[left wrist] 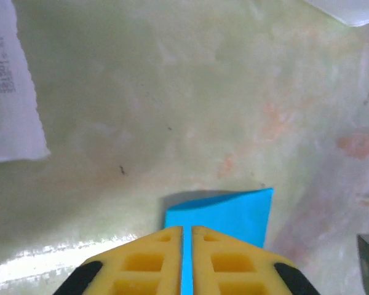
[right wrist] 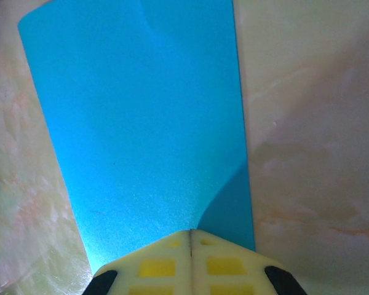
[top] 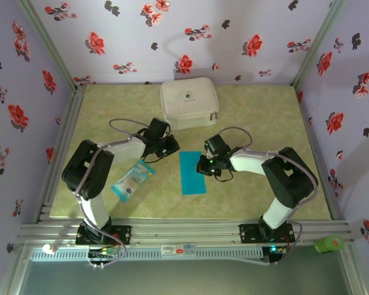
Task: Fold a paper plane with a square sheet of paper (pick it up from the middle)
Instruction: First fold the square sheet of paper in half at the center of the table.
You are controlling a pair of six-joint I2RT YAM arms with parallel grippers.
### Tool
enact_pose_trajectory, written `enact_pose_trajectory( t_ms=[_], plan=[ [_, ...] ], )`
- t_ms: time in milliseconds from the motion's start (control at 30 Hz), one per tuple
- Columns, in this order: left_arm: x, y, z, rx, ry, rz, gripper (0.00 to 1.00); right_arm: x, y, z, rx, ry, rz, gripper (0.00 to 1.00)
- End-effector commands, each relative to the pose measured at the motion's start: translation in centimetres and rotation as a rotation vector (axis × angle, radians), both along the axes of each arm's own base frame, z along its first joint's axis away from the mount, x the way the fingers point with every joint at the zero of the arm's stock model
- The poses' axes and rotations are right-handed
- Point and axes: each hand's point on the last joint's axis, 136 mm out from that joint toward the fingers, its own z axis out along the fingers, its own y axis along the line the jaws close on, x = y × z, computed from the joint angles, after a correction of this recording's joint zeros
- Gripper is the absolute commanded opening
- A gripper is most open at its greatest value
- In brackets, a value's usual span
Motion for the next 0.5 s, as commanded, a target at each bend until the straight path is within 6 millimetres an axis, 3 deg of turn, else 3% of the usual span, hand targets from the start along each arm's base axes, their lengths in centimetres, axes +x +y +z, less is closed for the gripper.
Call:
enact_pose_trajectory(
  t_ms=[0,267,467],
  plan=[
    [-1.7,0.8,0.0,0.057,0.000,-0.022,0.14,-3.4,-3.6,-3.8,-0.174,0.131,-0.012,0.00],
    [-6.5,-4.1,0.4,-0.083,0.016,-0.197,0.12,-3.4,-3.8,-3.8,-0.181,0.131,-0.015,0.00],
    [-8.3,-4.6,-1.8,-0.077,0.065,-0.223,0.12,-3.3,-3.7,-3.8,-0.179,0.130,-0.016,0.00]
  ],
)
